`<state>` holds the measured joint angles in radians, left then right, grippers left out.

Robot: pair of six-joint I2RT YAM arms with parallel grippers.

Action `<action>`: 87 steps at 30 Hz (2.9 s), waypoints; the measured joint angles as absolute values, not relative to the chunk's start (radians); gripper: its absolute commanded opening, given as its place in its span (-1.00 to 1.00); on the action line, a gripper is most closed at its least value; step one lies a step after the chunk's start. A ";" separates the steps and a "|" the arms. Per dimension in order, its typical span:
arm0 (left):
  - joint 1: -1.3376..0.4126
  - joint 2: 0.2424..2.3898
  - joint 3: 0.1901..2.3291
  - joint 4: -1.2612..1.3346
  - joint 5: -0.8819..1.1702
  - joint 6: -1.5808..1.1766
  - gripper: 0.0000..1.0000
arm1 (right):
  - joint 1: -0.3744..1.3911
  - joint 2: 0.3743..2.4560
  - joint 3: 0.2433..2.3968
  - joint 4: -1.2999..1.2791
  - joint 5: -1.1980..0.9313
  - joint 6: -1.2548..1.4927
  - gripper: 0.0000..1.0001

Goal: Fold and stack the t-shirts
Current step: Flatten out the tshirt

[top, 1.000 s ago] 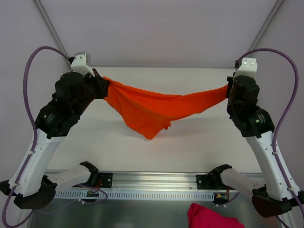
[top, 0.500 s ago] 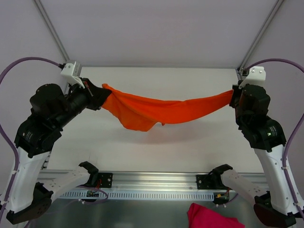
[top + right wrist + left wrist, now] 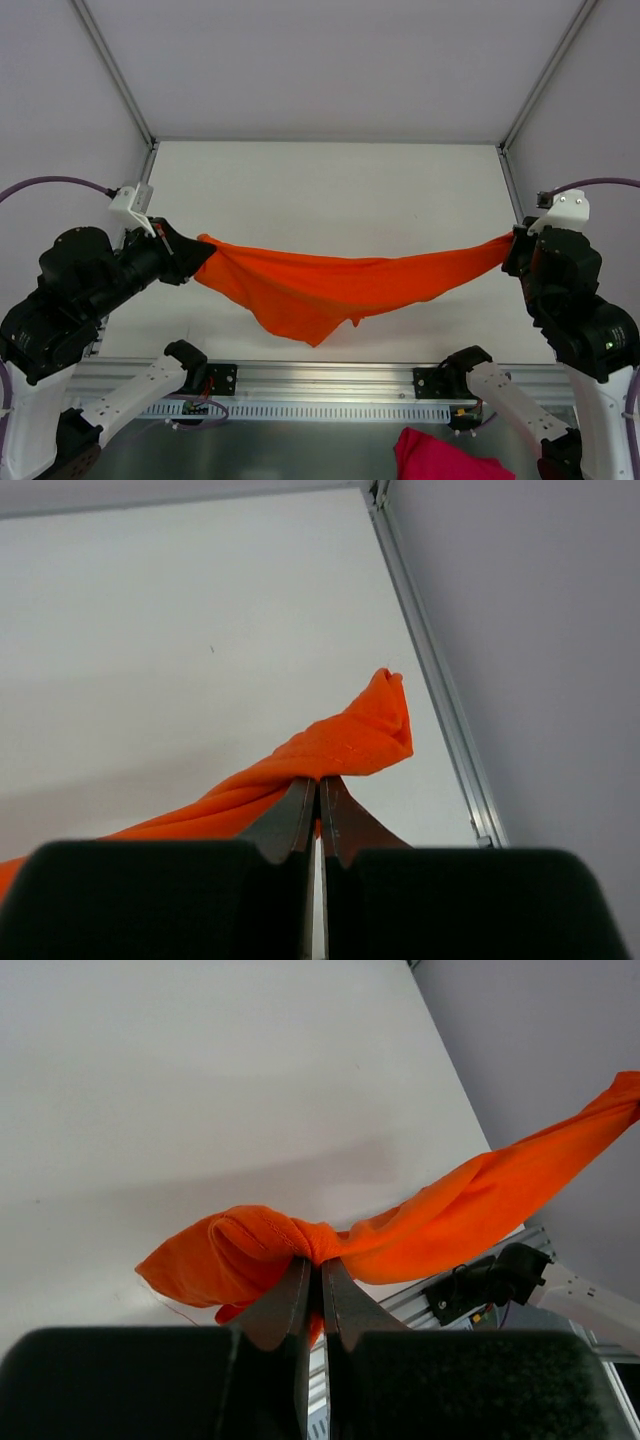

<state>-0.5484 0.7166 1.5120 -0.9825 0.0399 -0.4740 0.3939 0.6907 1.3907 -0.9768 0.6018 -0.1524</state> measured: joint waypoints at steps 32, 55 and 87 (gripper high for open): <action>-0.548 1.139 1.013 -0.646 -0.376 -0.511 0.76 | 0.430 1.095 0.959 -0.552 0.471 -0.139 0.33; -0.731 0.999 1.015 -0.638 -0.100 -0.547 0.79 | 0.467 0.957 1.019 -0.751 0.435 -0.062 0.38; -1.167 1.426 0.947 -0.735 -0.022 -0.588 0.69 | 0.489 1.054 1.060 -0.773 0.329 -0.036 0.37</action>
<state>-1.1667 1.4258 0.9466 -0.7349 -0.0219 -0.5877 0.4889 1.0542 1.0603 -0.7731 0.3290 -0.0360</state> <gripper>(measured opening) 0.843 0.687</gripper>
